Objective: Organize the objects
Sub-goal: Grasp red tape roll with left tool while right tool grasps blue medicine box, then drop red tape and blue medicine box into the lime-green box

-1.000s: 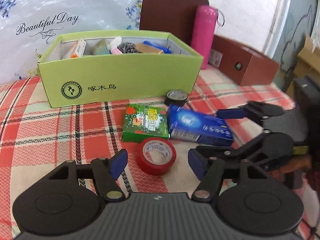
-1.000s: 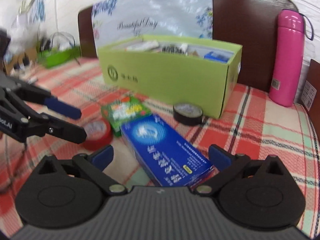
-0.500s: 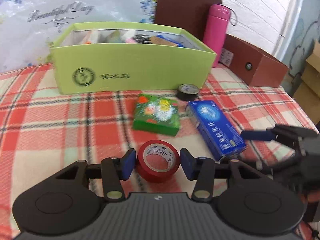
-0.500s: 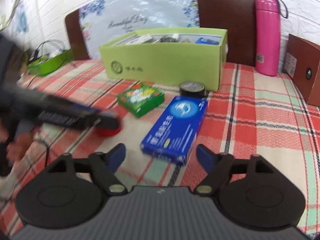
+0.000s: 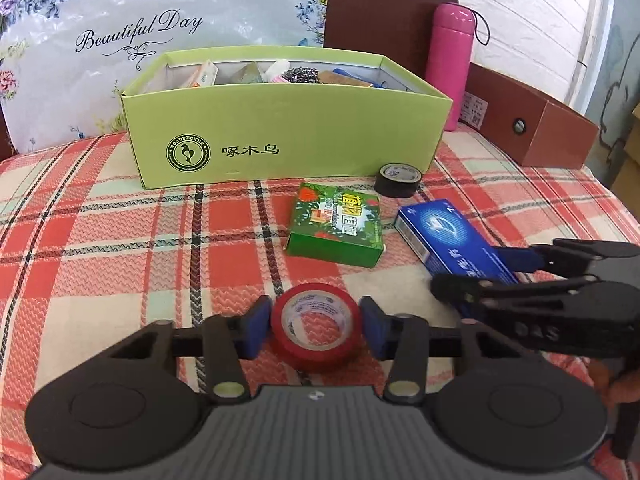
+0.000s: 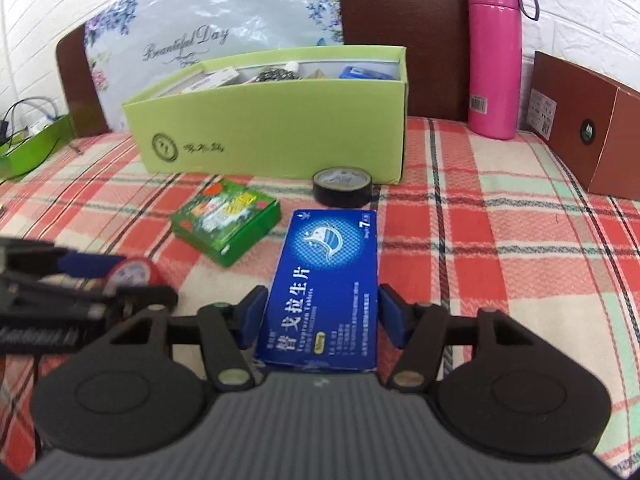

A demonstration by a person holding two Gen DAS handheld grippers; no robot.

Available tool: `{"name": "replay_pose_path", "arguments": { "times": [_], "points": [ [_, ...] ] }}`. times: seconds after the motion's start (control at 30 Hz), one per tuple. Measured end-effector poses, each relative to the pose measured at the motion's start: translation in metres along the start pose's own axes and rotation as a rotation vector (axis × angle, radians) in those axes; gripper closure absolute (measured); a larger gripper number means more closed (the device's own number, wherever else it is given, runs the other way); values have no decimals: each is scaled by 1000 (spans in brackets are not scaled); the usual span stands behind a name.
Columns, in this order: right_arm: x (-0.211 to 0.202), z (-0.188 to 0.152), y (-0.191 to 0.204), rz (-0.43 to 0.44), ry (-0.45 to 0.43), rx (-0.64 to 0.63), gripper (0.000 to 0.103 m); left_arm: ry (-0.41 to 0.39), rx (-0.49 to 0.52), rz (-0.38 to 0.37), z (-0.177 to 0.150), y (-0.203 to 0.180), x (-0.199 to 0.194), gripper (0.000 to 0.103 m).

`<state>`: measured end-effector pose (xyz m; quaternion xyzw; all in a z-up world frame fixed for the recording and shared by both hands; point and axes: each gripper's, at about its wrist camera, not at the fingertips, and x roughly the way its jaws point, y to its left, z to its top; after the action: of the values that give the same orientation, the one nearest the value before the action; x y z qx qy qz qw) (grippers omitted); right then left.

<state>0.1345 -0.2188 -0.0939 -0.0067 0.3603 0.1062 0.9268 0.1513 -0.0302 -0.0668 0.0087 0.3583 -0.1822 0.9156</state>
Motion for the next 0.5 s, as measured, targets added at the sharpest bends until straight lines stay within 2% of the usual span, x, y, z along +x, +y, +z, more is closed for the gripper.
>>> {"name": "replay_pose_path", "arguments": {
  "times": [0.1, 0.2, 0.3, 0.4, 0.5],
  "points": [
    [-14, -1, 2, 48, 12, -5, 46, 24, -24, -15, 2, 2, -7, 54],
    [-36, 7, 4, 77, -47, -6, 46, 22, -50, -63, 9, 7, -20, 54],
    [-50, 28, 4, 101, -112, 4, 46, -23, -59, -79, 26, 10, -35, 54],
    [-51, 56, 4, 89, -171, -3, 46, -89, -52, -77, 55, 11, -47, 54],
    [-42, 85, 4, 76, -211, -8, 46, -148, -44, -44, 85, 12, -49, 54]
  ]
}}
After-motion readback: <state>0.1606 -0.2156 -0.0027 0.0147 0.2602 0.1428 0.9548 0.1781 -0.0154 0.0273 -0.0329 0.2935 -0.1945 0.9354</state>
